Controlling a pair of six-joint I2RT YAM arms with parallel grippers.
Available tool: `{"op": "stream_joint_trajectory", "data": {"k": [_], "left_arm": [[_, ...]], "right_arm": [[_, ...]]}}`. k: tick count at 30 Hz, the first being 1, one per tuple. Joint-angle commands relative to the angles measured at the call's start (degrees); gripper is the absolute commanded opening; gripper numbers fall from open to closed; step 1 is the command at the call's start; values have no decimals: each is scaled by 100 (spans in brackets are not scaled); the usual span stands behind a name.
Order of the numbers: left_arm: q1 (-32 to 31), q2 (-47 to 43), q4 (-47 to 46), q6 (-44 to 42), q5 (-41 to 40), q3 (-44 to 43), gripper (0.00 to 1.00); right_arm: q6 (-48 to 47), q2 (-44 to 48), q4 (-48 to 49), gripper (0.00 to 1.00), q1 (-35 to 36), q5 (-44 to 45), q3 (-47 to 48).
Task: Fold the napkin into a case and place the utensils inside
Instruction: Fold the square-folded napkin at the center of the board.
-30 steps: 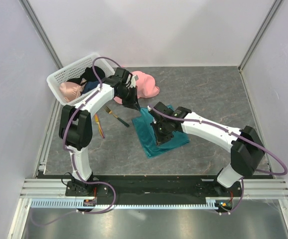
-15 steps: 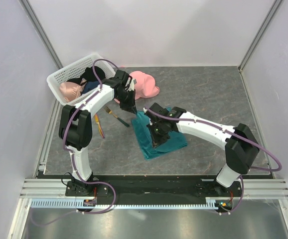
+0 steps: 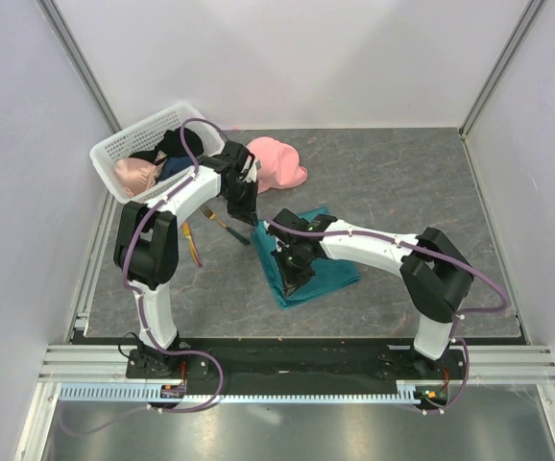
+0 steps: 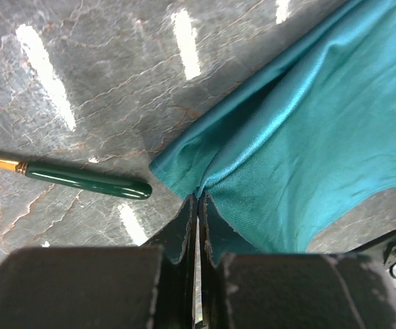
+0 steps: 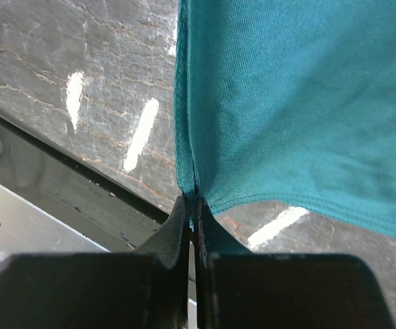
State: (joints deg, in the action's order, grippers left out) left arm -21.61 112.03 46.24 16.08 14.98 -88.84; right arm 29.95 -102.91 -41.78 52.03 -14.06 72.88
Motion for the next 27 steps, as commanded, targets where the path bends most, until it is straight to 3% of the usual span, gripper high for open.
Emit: {"op": "stream_joint_trajectory", "data": {"k": [1,21,24,27], "left_arm": [[42,170,-62,-307,-250,138,2],[34,434,-449,-228,-356,253,2],[34,460,-467,-193,-312,279,3],[34,329,-467,-166,-311,332,18]], "right_arm": [[-86,-167,223,0,70,-228,-55],[81,-458,662,0,141,-413,-230],[151,-501,793,8,158,-457,-301],[238,-476,829,20,150,-562,-441]]}}
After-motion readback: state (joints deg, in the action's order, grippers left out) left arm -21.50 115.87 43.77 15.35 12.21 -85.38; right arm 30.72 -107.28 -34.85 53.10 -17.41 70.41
